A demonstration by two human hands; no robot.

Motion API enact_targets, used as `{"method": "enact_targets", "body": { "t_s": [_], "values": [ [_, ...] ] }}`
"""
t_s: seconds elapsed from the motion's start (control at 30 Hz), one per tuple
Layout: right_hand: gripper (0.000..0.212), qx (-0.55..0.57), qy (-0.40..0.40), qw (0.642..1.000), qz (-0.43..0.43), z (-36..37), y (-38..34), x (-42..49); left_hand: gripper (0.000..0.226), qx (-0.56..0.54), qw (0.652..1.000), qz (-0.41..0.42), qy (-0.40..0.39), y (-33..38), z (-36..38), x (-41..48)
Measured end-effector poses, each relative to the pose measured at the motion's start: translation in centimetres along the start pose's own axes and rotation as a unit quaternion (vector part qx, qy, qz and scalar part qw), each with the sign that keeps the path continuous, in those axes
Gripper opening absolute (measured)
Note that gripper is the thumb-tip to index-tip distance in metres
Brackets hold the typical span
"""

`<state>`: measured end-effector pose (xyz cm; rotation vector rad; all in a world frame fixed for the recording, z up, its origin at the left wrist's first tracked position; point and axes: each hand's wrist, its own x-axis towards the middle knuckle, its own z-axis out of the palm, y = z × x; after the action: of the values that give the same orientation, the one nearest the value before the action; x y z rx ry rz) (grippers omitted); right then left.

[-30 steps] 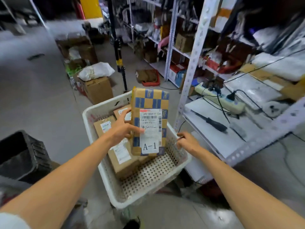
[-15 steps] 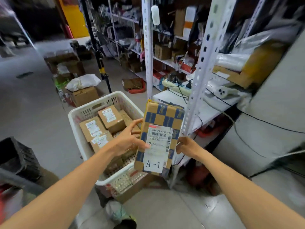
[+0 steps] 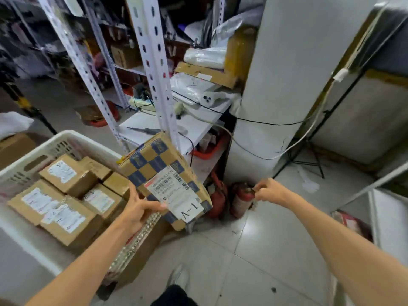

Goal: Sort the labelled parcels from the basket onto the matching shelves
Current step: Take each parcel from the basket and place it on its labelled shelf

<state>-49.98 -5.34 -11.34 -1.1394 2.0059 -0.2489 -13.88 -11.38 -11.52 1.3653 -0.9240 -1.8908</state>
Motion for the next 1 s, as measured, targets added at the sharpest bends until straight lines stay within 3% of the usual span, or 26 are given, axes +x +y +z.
{"method": "enact_targets", "body": {
  "t_s": [0.23,0.4,0.5,0.6,0.73,1.0],
  "values": [
    [0.036,-0.050,-0.056,0.995,-0.073,3.4,-5.8,1.7,0.113,0.082,0.993,0.087,0.012,0.9,-1.5,-1.9],
    [0.036,-0.068,-0.103,0.980,-0.156,6.1,-10.5,1.6,0.116,0.138,0.981,0.127,-0.043,3.0,-1.6,-2.0],
    [0.021,-0.084,-0.085,0.977,-0.174,4.8,-10.5,0.8,0.112,0.152,0.974,0.142,-0.088,5.2,0.9,-1.4],
    [0.016,-0.077,-0.029,0.988,-0.134,1.7,-8.3,-0.1,0.108,0.189,0.959,0.155,-0.140,6.9,4.9,0.1],
    [0.028,-0.044,0.053,0.995,-0.077,-3.0,-3.9,-2.0,0.092,0.210,0.940,0.172,-0.208,9.3,12.5,3.1],
    [0.045,0.001,0.198,0.972,0.127,-11.6,4.3,-10.2,0.101,0.275,0.852,0.191,-0.403,15.5,31.3,4.7]
  ]
}}
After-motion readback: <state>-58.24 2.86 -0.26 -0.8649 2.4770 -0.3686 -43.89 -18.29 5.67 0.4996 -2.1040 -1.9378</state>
